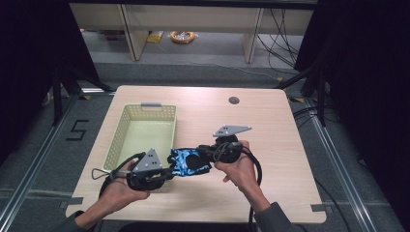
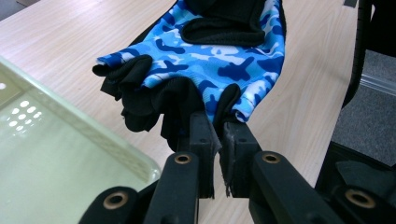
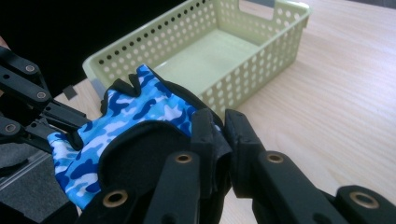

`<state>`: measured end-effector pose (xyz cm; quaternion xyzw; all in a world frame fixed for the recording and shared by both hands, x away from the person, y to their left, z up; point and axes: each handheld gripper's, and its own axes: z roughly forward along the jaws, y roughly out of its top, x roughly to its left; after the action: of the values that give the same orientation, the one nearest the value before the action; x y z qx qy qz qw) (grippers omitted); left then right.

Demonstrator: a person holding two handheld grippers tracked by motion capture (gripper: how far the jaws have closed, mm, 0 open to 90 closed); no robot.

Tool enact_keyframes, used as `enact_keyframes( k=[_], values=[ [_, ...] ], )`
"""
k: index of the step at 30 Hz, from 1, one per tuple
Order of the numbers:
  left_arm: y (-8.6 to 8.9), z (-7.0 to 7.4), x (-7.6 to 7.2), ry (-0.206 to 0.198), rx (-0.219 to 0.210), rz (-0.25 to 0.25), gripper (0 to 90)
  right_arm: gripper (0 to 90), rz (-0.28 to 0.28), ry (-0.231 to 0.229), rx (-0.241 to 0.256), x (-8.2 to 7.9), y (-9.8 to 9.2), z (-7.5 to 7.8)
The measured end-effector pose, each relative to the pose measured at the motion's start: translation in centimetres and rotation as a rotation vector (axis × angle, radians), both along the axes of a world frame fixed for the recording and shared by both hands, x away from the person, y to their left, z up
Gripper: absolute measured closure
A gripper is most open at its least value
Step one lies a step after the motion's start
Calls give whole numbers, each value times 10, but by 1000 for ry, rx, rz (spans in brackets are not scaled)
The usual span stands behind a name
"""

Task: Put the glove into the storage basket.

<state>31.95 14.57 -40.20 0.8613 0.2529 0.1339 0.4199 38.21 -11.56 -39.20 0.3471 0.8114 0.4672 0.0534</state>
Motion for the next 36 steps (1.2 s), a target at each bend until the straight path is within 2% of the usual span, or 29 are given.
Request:
enact_keyframes(
  k=[1,3,6,7,10,12,13,16,22,23,27,29,36],
  values=[
    [2,2,1,-1,1,2,832,829,11,-16,-7,3,2,2],
    [8,6,4,7,-6,9,831,829,17,-14,1,7,7,6],
    [18,12,7,0,-8,22,831,829,23,0,6,10,15,10],
    [20,14,8,1,-3,26,832,829,32,-13,6,14,19,11],
    [27,15,10,15,-9,36,831,829,32,-5,3,17,26,13],
    [33,14,12,28,-17,43,831,829,54,-31,-9,21,31,14],
    [36,14,13,31,-19,43,831,829,41,6,-3,21,34,15],
    [43,16,16,30,-14,58,832,829,48,-4,-3,26,41,16],
    [59,17,23,12,7,91,833,829,47,11,2,37,60,19],
    [61,16,23,15,6,98,833,828,49,4,-1,39,64,18],
    [75,13,29,25,13,124,832,828,49,23,-6,48,82,14],
    [81,11,31,29,12,135,832,828,51,19,-8,50,85,13],
    [102,-2,39,69,17,171,832,828,59,42,-26,60,110,1]
  ],
)
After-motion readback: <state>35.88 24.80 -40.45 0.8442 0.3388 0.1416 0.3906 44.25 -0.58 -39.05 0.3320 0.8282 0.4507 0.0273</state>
